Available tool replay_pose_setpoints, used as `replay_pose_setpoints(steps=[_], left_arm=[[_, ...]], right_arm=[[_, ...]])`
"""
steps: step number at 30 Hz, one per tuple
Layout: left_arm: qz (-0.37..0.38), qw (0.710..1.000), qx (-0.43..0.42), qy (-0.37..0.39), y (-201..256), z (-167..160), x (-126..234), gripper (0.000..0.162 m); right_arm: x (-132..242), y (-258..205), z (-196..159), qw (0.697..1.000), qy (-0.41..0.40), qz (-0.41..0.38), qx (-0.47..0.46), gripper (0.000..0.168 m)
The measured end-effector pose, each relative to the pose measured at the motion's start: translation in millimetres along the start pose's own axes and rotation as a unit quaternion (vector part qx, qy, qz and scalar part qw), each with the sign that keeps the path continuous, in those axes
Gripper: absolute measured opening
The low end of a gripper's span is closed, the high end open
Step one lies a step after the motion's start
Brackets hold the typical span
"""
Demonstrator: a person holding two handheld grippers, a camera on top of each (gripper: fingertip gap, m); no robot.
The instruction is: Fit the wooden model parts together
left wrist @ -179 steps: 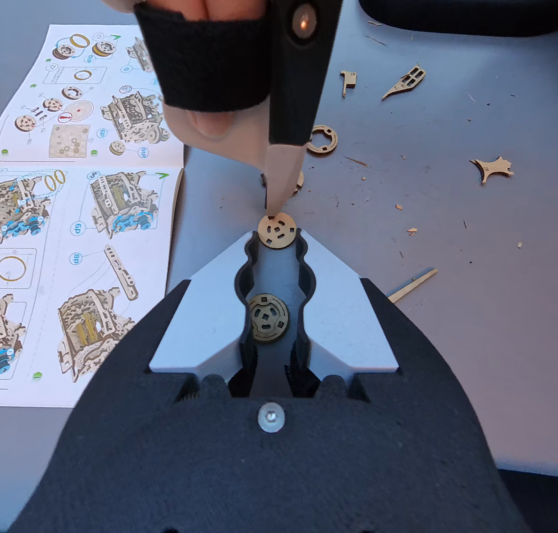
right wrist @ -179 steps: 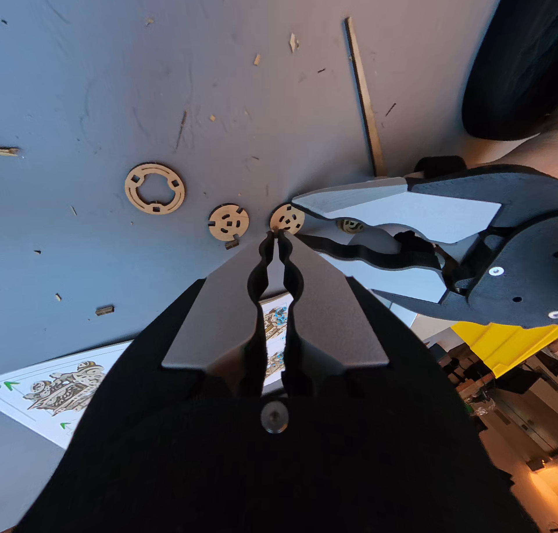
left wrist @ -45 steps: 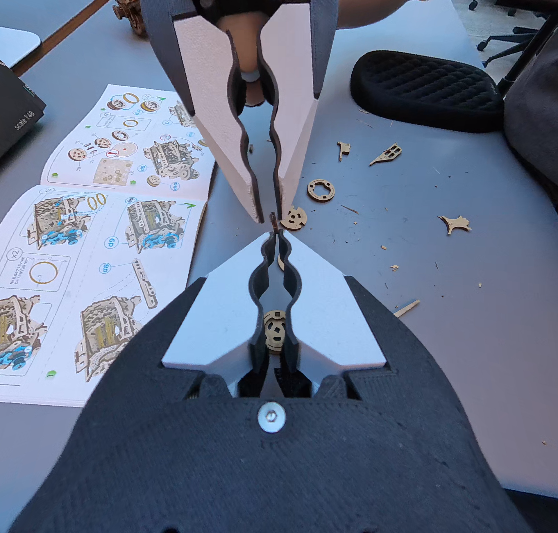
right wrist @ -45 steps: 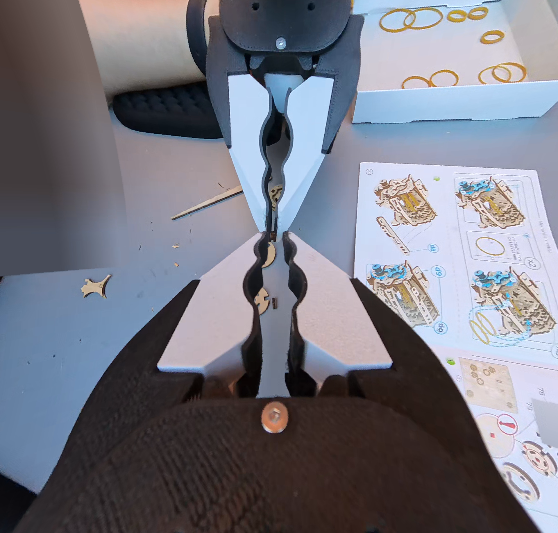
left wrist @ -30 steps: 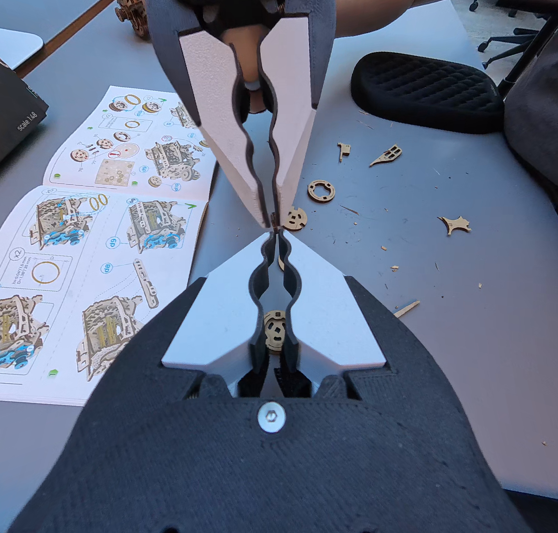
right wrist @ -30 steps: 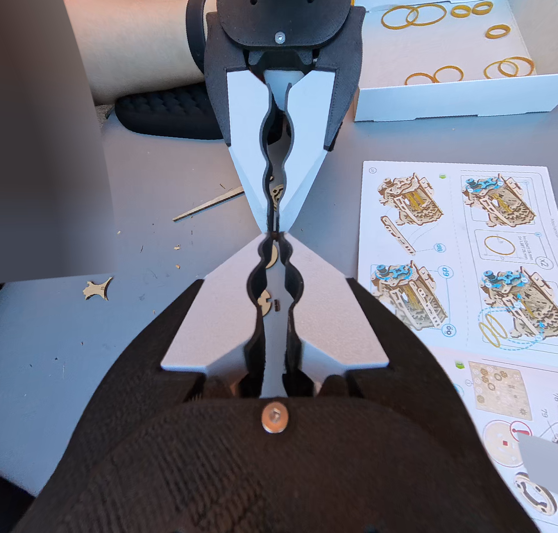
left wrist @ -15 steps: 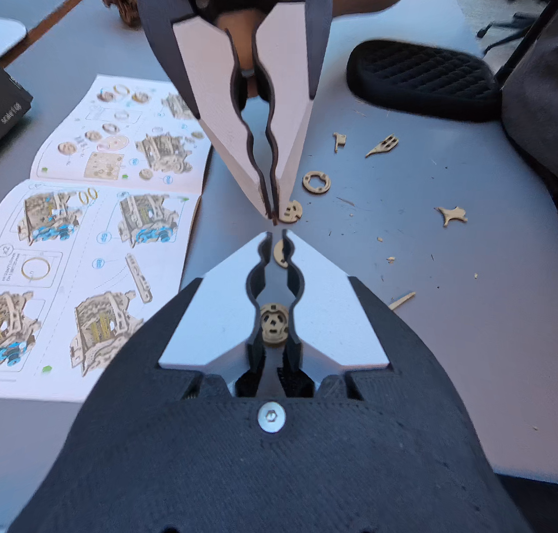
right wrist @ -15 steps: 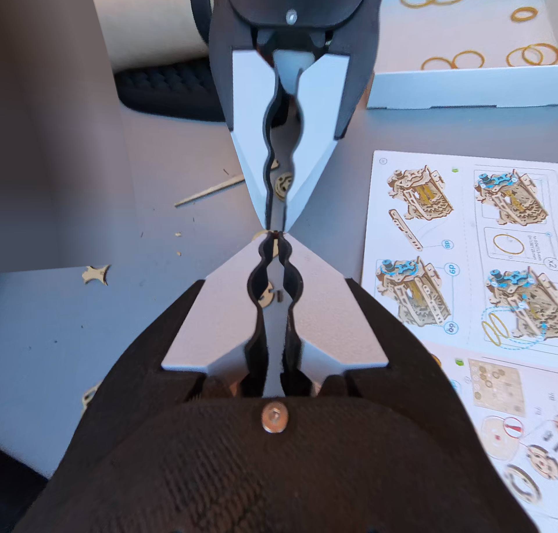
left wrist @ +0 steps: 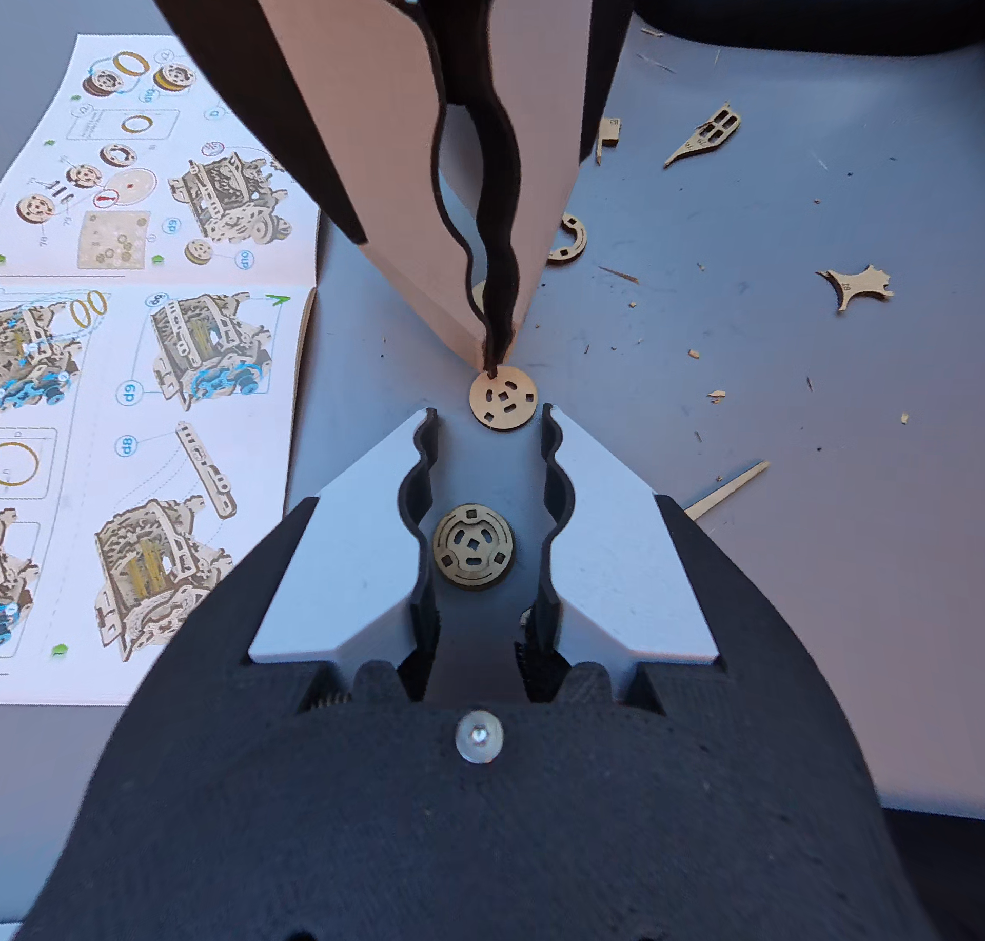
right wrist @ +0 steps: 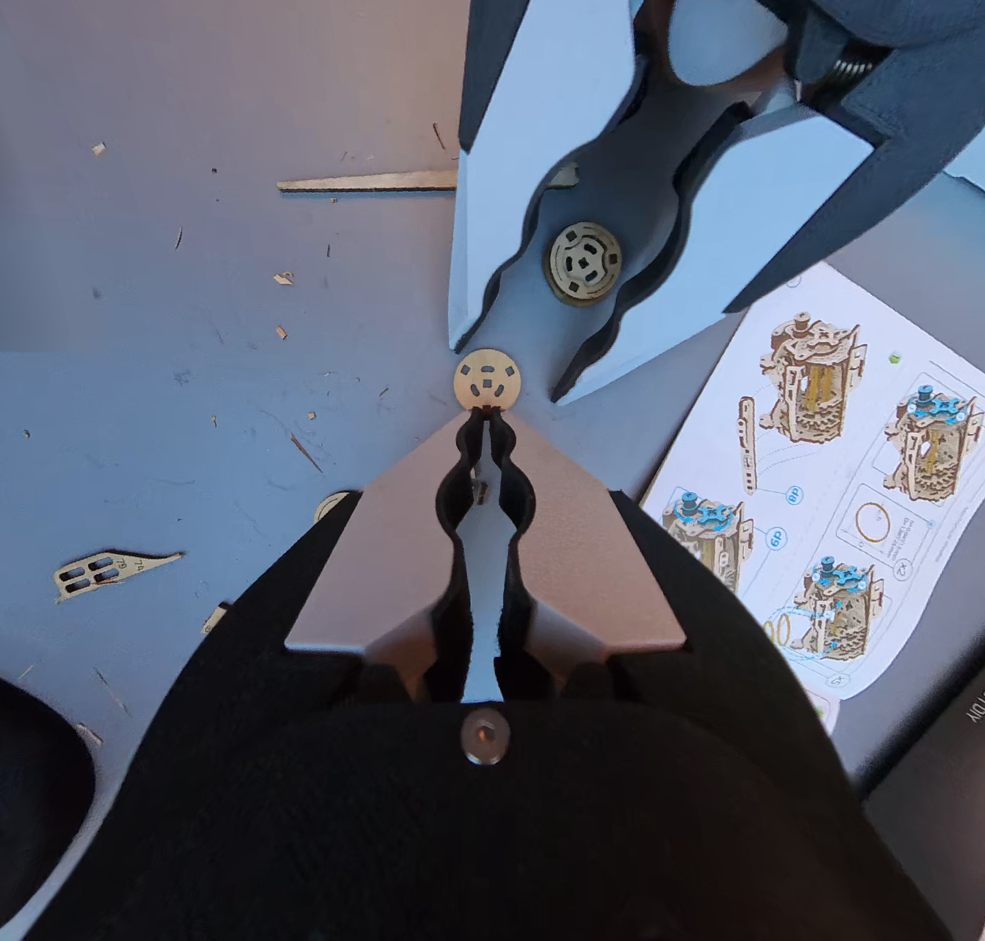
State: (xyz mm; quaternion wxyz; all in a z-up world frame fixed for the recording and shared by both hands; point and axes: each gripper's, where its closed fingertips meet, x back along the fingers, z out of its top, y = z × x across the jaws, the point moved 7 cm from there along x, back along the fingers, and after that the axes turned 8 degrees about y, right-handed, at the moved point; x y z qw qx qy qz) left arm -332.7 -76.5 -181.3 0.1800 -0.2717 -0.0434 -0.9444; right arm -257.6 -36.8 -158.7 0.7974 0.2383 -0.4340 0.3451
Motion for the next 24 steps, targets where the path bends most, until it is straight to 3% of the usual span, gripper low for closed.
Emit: replay_pose_setpoints(steps=[18, 24], left_arm=[[-0.006, 1.0, -0.002, 0.001, 1.3, -0.6, 0.6, 0.033], [0.003, 0.998, 0.022, 0.055, -4.1, 6.9, 29.9, 0.027]], right_arm=[[-5.2, -3.7, 13.1, 0.993, -0.115, -0.009, 0.033, 0.001], [-7.7, -2.3, 17.7, 0.99, -0.141, -0.002, 0.017, 0.001]])
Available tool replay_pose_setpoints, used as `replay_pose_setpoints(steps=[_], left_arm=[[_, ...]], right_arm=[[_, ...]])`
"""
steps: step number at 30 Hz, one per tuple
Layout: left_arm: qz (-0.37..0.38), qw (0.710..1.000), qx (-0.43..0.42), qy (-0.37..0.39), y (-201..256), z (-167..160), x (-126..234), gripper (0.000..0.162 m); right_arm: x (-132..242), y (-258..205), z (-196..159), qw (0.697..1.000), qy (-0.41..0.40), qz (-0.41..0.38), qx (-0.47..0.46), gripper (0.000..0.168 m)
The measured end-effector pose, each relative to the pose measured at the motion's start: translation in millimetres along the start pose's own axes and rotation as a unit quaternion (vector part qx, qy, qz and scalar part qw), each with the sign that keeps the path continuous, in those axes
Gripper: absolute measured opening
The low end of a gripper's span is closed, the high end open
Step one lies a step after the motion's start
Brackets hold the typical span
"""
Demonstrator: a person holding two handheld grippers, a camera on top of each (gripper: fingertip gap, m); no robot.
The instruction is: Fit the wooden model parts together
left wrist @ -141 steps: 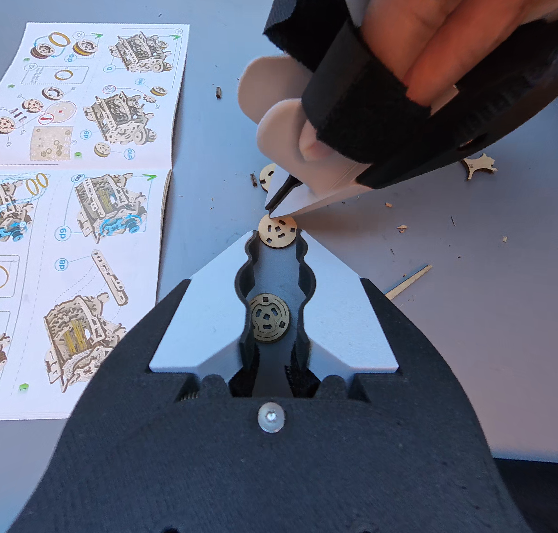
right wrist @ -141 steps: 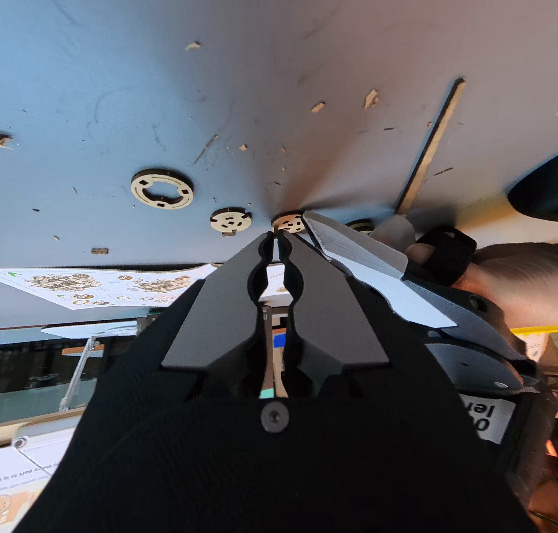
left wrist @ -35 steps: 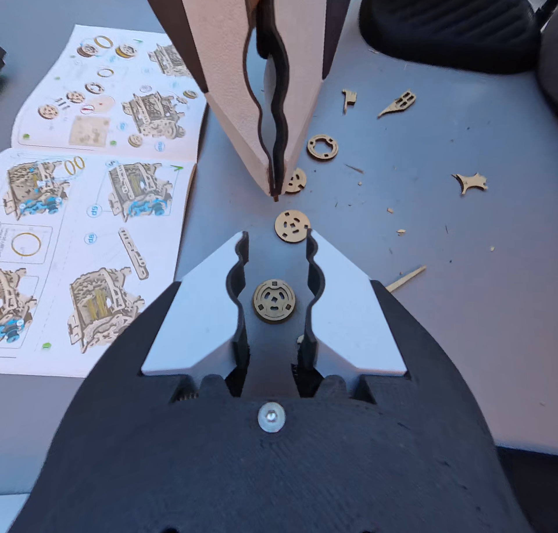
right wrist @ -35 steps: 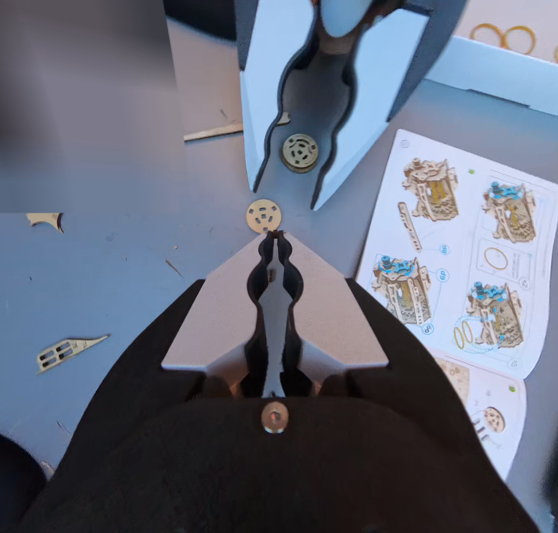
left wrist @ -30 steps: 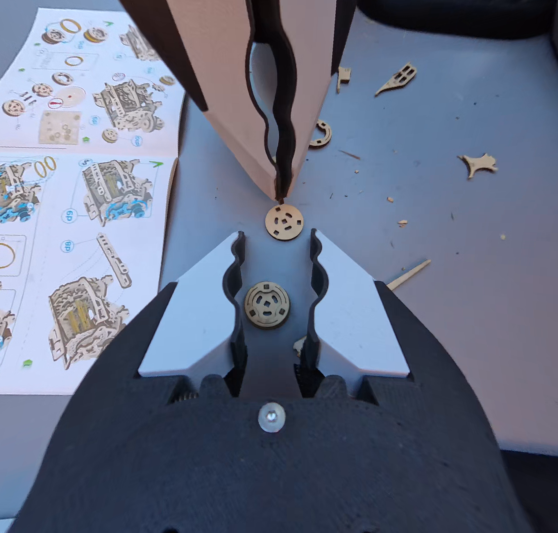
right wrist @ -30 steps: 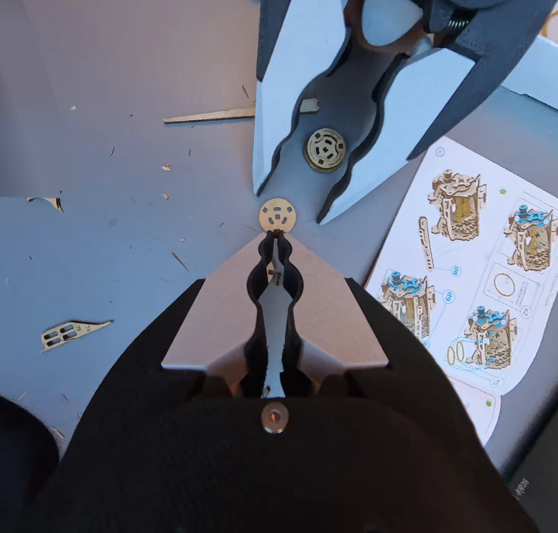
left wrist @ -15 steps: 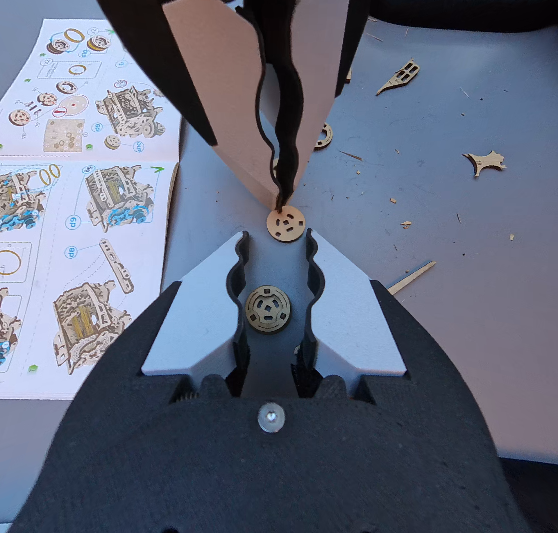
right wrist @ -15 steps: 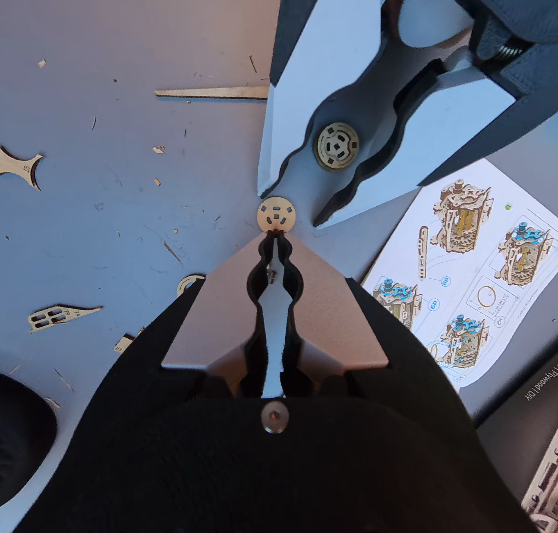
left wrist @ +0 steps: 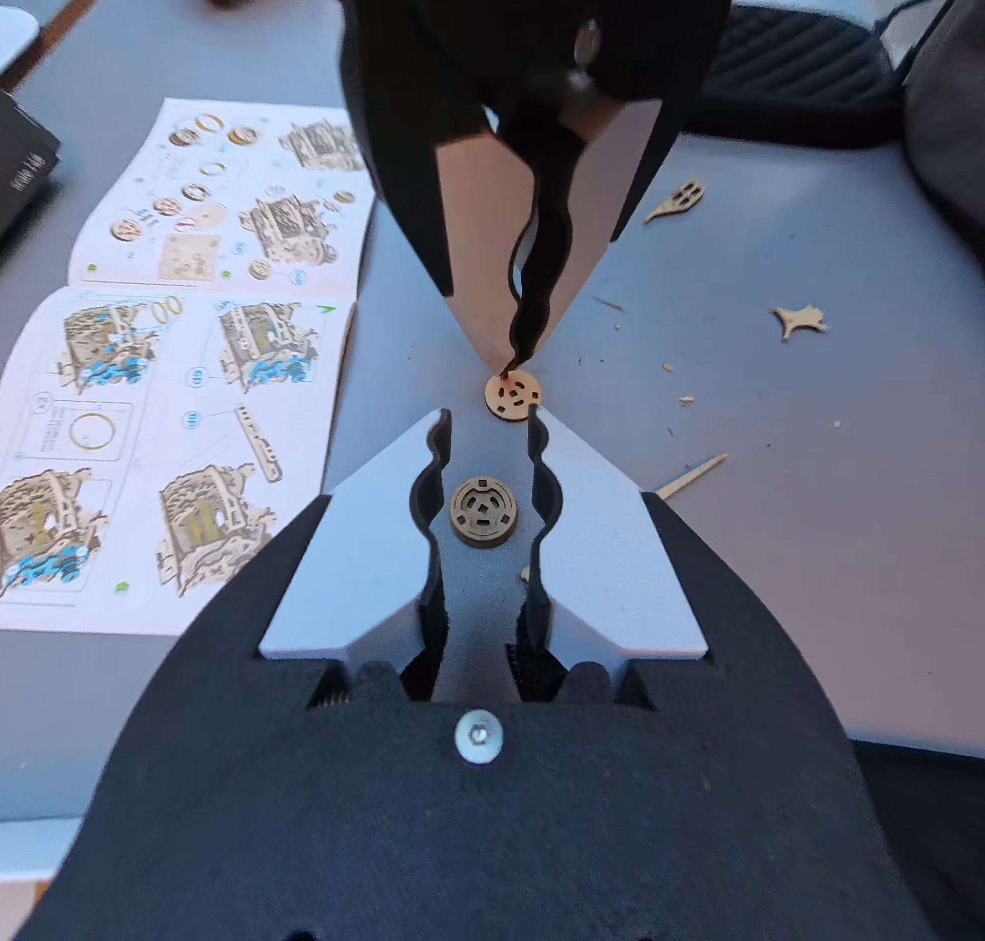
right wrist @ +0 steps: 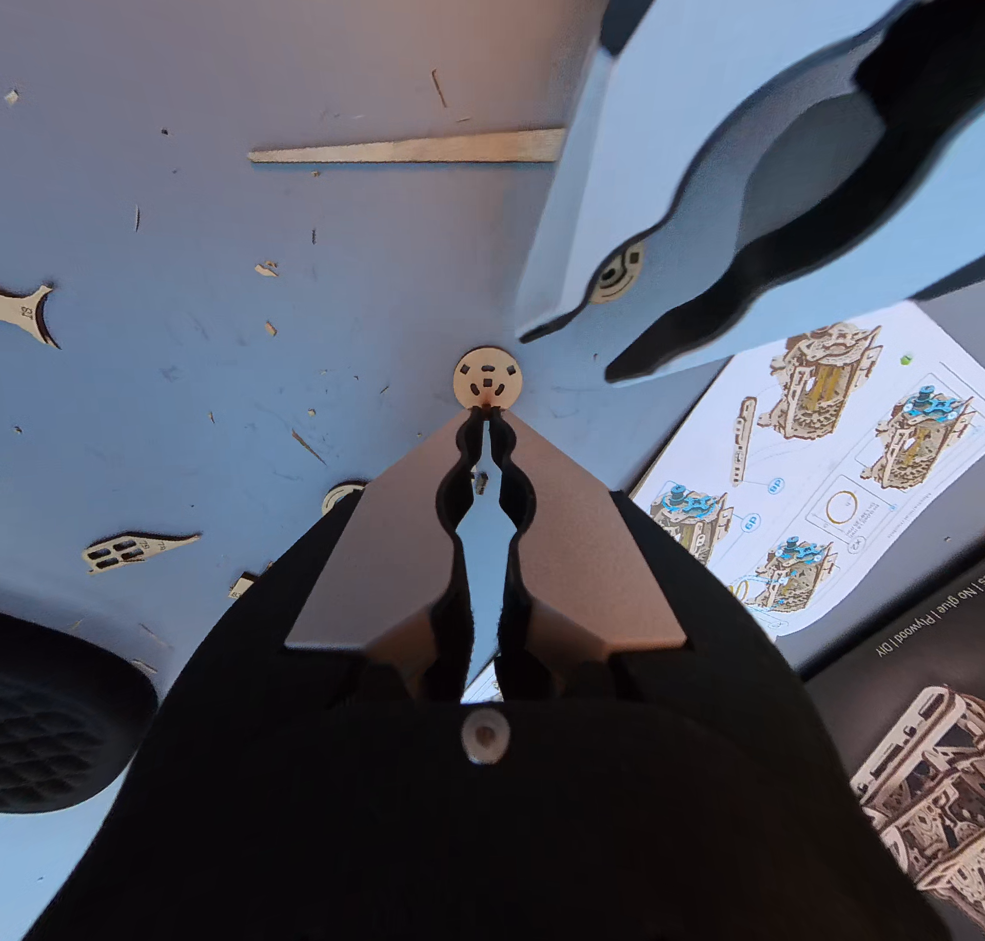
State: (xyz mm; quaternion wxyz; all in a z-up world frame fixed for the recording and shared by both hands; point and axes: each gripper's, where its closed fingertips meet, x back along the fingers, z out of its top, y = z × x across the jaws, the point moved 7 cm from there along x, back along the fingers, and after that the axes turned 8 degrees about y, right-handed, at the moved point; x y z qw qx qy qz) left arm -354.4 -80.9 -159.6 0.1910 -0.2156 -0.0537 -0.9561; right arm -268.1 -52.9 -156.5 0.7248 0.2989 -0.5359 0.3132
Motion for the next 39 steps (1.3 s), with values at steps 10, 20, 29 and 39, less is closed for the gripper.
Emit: replay_pose_setpoints(steps=[10, 20, 29, 39], left_arm=[[0.056, 0.998, 0.013, 0.007, -14.0, -3.8, 30.1, 0.026], [0.087, 0.995, 0.023, 0.037, -21.9, -0.7, 44.1, 0.024], [0.079, 0.996, 0.016, 0.024, -18.8, -0.9, 37.5, 0.023], [0.079, 0.997, 0.014, 0.022, -18.6, -0.9, 37.0, 0.023]], right_arm=[[-2.6, 0.7, 8.8, 0.998, -0.065, 0.01, 0.011, 0.002], [-5.3, 2.2, 13.9, 0.995, -0.097, 0.015, -0.018, 0.001], [-2.8, 1.1, 6.5, 0.998, -0.04, 0.005, -0.038, 0.001], [-0.9, -1.9, -1.7, 0.999, 0.021, -0.014, -0.045, 0.001]])
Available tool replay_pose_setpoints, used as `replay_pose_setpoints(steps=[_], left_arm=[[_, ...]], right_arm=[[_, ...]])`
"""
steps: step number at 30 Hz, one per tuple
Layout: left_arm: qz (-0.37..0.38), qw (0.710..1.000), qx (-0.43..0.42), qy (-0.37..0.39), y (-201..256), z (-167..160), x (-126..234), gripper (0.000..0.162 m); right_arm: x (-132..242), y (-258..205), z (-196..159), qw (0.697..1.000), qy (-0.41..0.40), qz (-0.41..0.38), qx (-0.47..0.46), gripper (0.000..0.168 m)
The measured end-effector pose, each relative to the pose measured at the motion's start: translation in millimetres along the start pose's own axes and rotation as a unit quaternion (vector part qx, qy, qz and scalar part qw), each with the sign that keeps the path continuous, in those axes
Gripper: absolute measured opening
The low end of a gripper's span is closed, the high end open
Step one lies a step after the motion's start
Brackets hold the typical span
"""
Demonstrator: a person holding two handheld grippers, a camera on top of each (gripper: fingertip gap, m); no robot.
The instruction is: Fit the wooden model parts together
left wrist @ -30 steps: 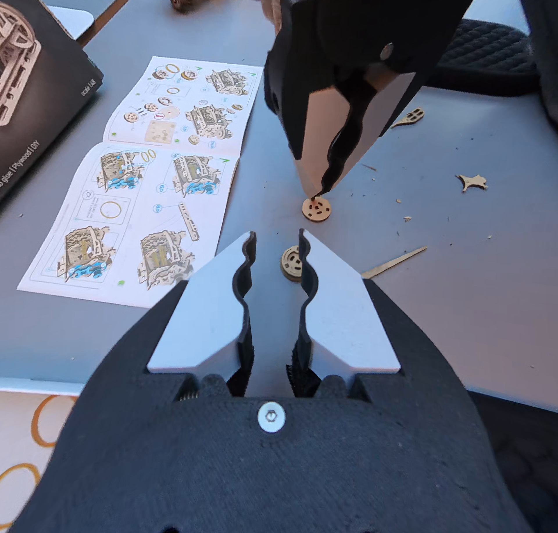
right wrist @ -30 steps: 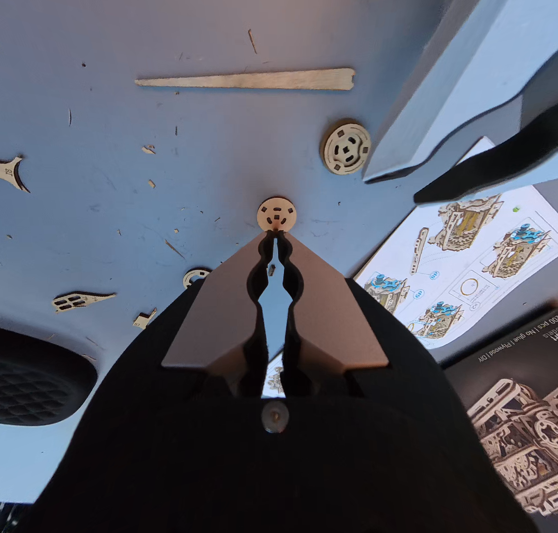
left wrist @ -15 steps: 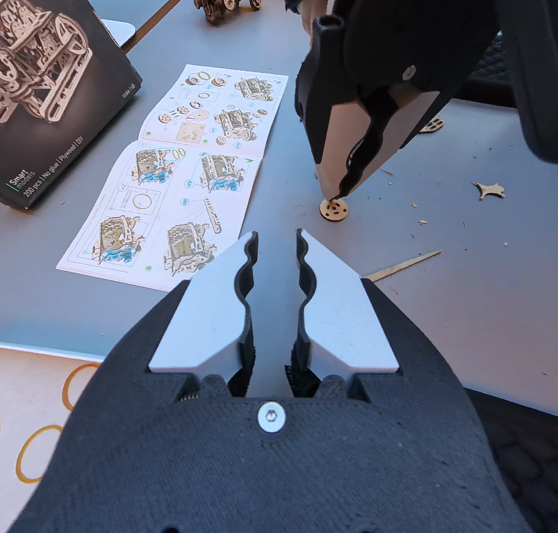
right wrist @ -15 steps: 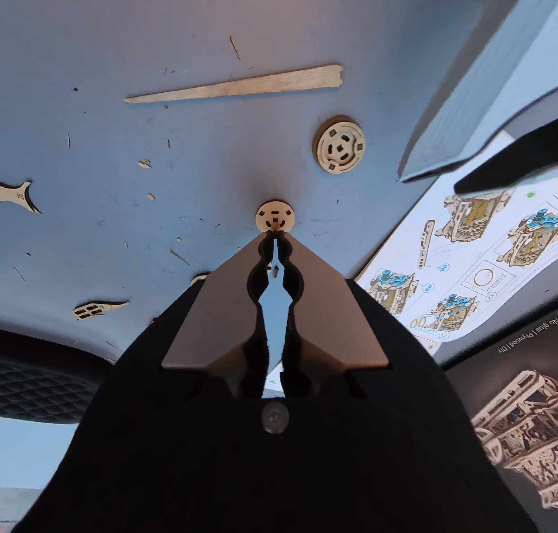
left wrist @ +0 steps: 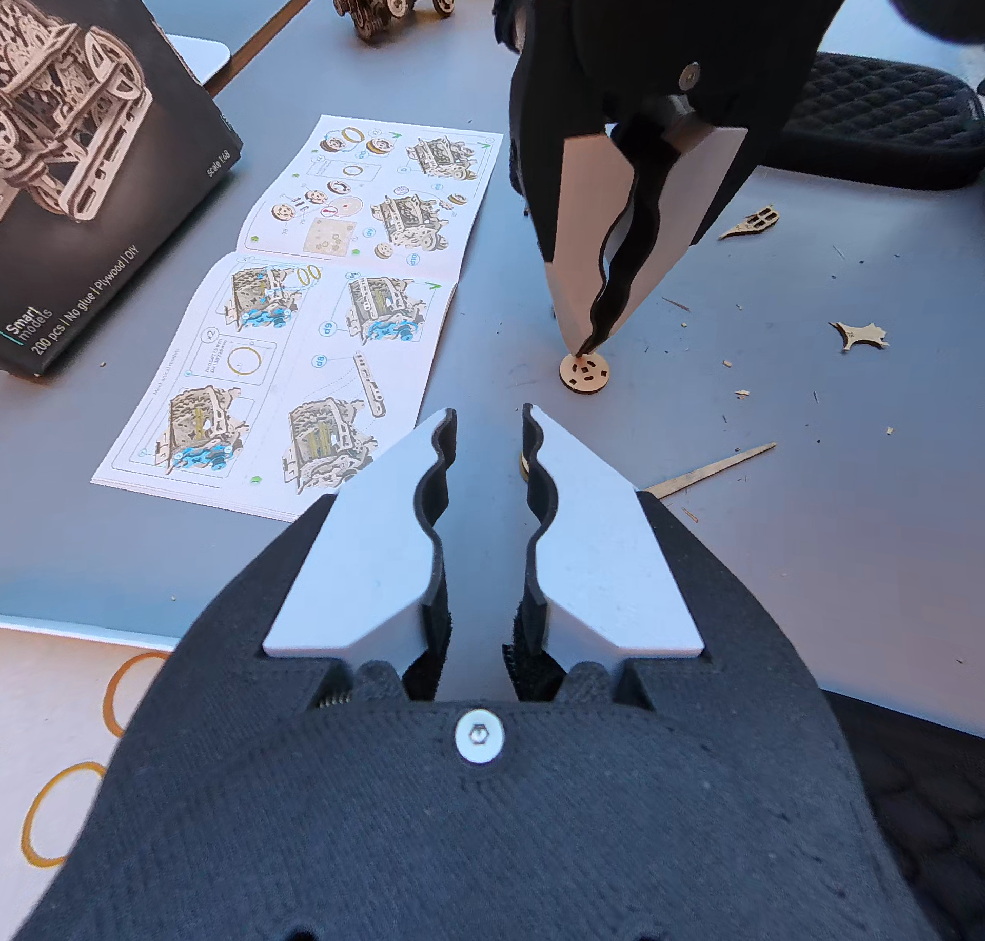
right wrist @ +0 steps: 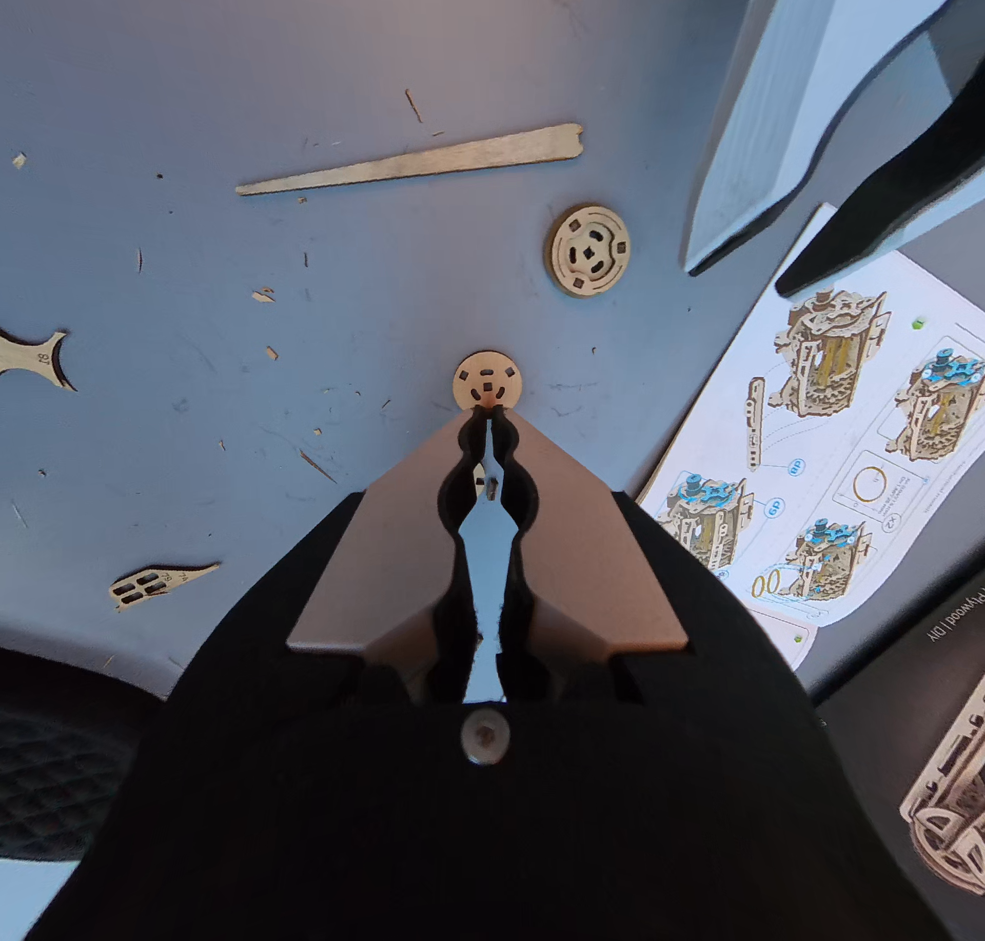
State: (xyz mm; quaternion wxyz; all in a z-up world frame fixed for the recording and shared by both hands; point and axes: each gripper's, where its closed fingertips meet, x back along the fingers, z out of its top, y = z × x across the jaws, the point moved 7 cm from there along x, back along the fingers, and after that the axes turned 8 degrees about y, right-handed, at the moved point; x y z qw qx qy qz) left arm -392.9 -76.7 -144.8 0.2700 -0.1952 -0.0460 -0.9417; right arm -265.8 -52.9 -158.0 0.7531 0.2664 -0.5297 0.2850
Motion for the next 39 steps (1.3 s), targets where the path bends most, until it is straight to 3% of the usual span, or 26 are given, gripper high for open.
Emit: replay_pose_setpoints(steps=[5, 13, 25, 31, 39], left_arm=[[-0.024, 1.0, -0.004, -0.001, 7.8, 1.4, -9.9, 0.023], [-0.09, 0.994, -0.048, -0.04, 36.4, -0.8, -48.7, 0.037], [-0.088, 0.993, -0.047, -0.07, 37.6, -10.0, -61.5, 0.013], [-0.089, 0.993, -0.043, -0.071, 37.8, -10.7, -62.9, 0.024], [-0.086, 0.993, -0.045, -0.071, 37.9, -11.1, -63.4, 0.024]], right_arm=[[1.5, 0.7, -5.6, 0.999, 0.044, 0.0, -0.014, 0.001], [3.2, -0.5, -14.3, 0.995, 0.094, -0.013, -0.024, 0.001], [2.0, -1.3, -7.5, 0.998, 0.053, -0.014, 0.007, 0.002], [2.2, -1.0, -8.6, 0.998, 0.062, -0.013, 0.003, 0.001], [1.7, -0.1, -4.7, 0.999, 0.032, -0.005, 0.014, 0.001]])
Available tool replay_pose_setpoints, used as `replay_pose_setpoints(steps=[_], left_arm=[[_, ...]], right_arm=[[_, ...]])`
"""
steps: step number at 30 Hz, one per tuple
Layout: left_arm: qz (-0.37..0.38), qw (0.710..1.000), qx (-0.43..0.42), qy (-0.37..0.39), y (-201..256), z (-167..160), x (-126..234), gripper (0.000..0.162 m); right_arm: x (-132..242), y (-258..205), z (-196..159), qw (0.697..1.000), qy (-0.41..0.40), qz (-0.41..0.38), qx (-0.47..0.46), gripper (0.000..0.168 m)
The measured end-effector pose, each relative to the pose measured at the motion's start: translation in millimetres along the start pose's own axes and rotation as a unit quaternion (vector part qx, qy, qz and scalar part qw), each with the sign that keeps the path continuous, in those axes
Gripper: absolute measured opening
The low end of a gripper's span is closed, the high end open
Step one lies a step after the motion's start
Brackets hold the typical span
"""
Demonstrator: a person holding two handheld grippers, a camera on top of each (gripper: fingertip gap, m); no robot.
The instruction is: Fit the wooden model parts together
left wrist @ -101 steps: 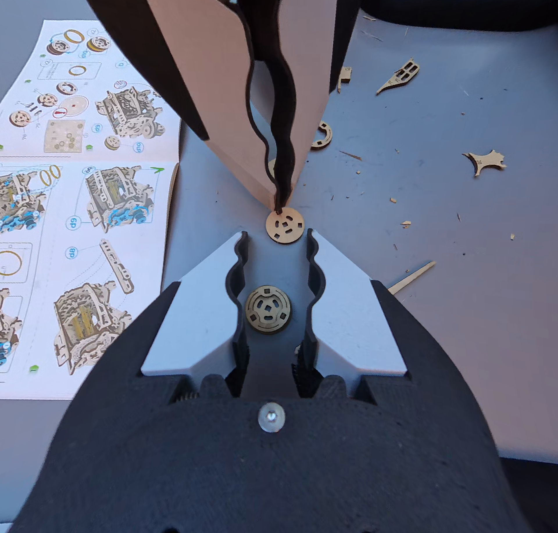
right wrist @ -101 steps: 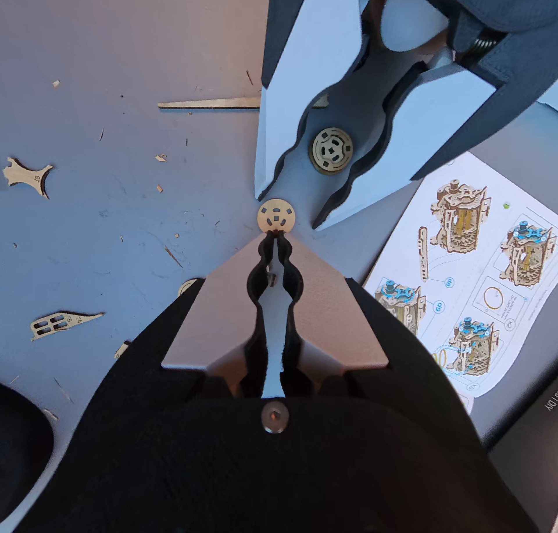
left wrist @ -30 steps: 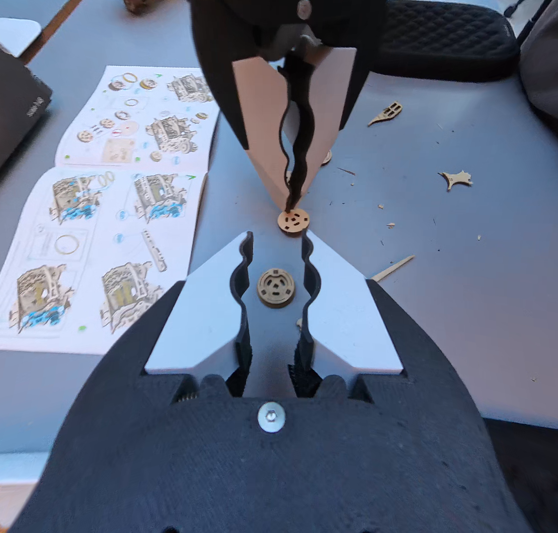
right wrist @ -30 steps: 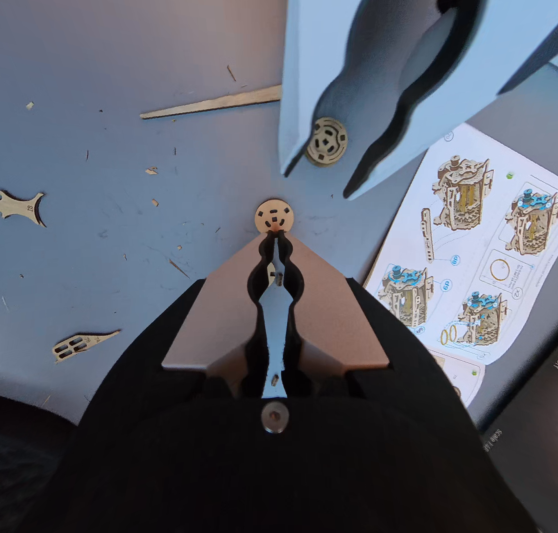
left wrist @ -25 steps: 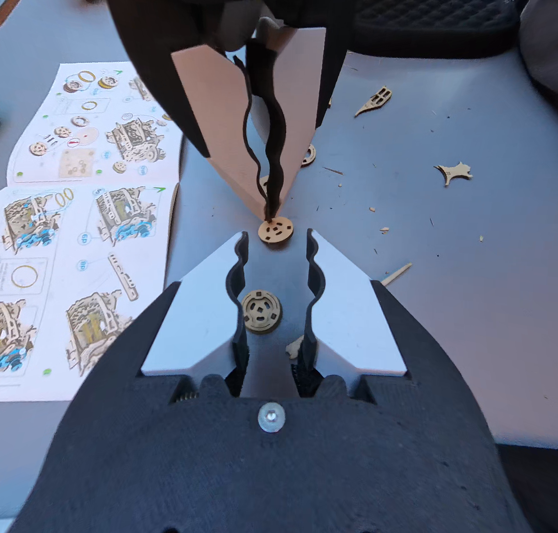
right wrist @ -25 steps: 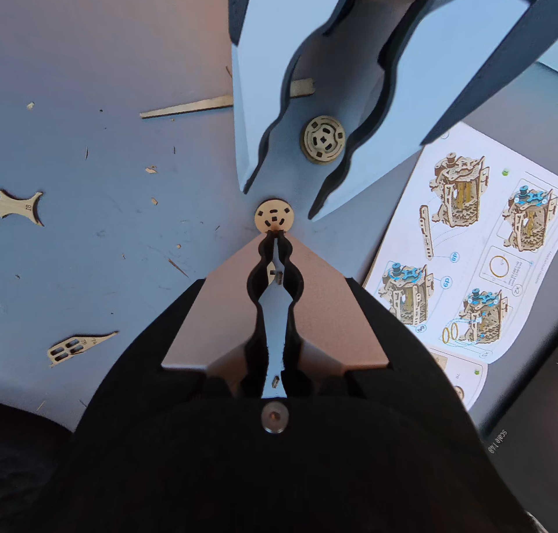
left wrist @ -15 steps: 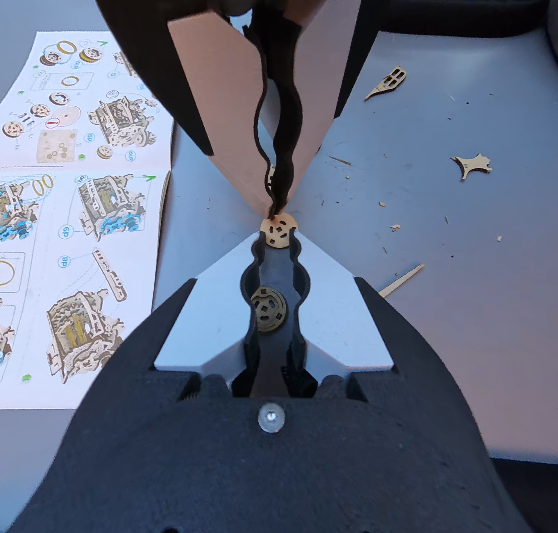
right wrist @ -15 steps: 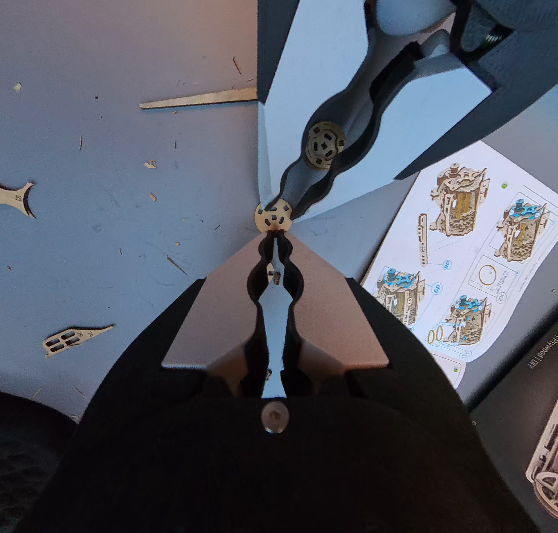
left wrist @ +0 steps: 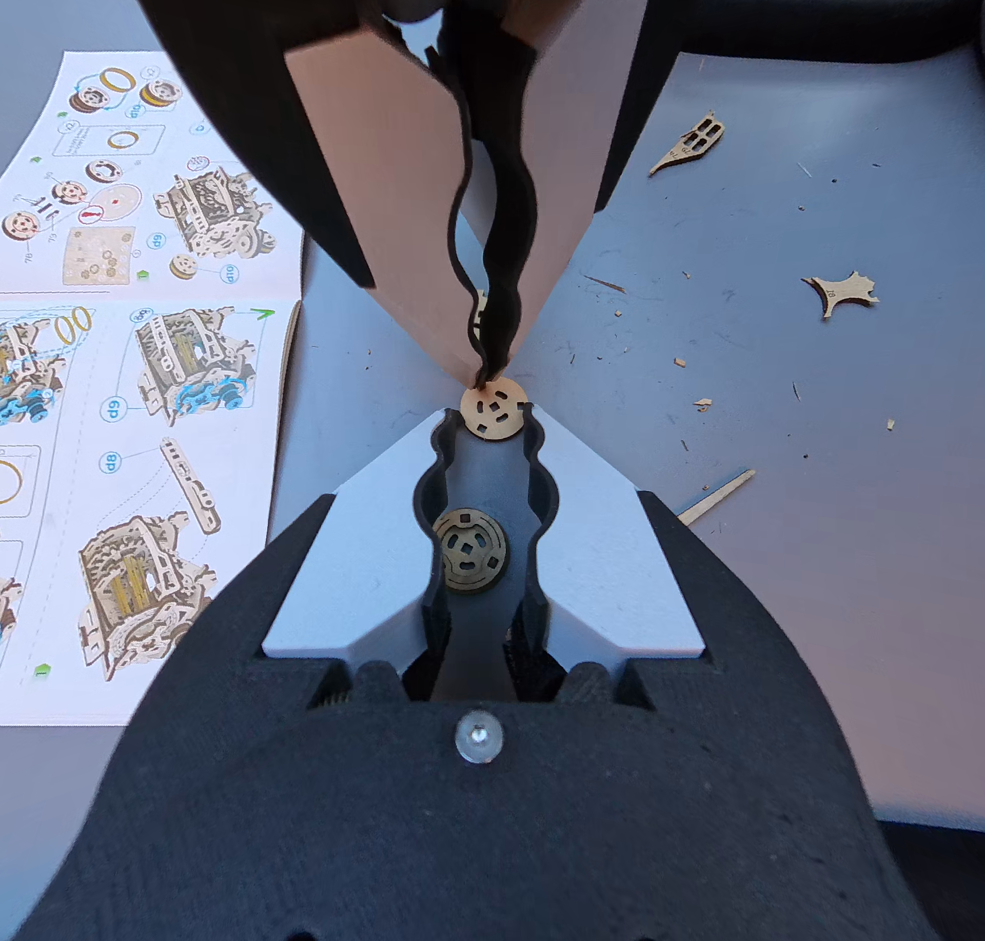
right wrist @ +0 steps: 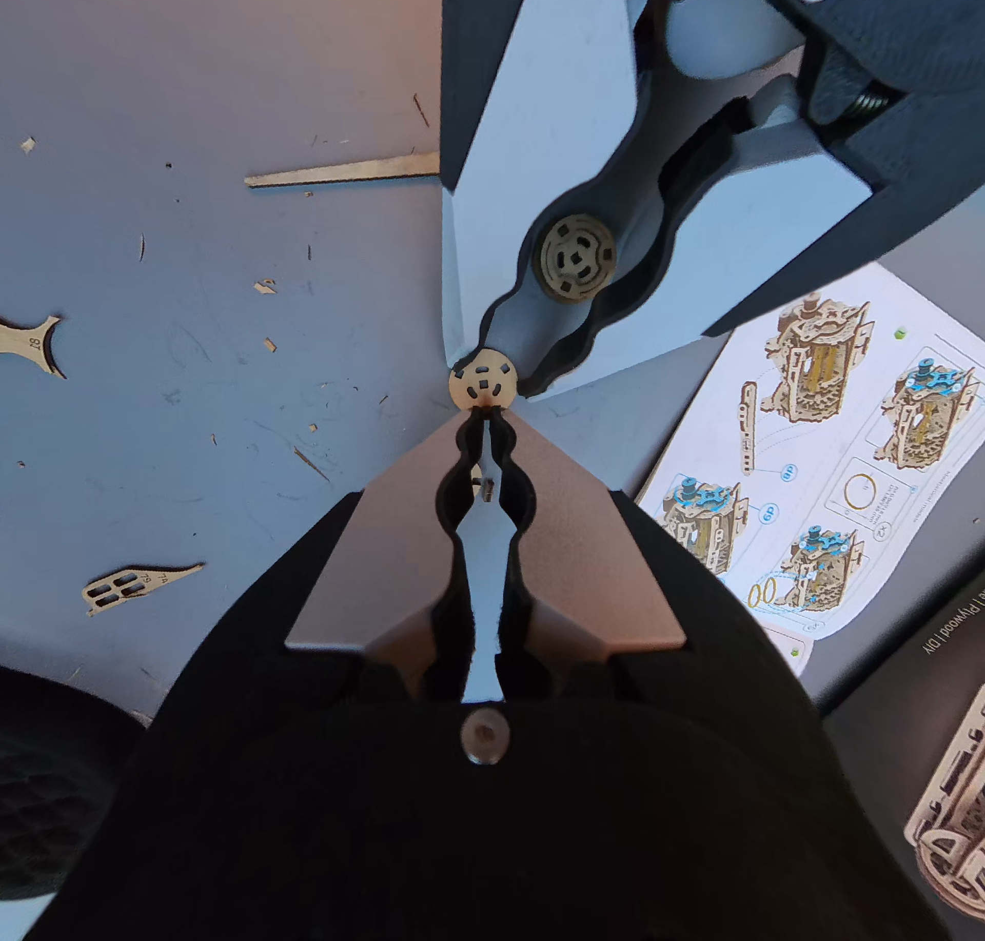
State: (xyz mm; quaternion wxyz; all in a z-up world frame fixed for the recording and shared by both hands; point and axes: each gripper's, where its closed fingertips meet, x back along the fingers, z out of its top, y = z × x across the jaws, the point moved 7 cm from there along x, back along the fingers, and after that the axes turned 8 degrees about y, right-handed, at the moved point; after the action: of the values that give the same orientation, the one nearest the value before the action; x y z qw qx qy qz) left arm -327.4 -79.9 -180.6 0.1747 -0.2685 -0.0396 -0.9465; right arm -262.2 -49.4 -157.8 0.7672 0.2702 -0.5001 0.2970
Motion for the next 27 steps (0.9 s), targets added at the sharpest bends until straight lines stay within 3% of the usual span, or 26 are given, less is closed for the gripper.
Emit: replay_pose_setpoints(steps=[27], left_arm=[[-0.003, 1.0, 0.004, 0.0, -0.1, -0.1, -0.3, 0.024]], right_arm=[[-2.8, 1.8, -2.9, 1.0, 0.024, 0.014, -0.005, 0.002]])
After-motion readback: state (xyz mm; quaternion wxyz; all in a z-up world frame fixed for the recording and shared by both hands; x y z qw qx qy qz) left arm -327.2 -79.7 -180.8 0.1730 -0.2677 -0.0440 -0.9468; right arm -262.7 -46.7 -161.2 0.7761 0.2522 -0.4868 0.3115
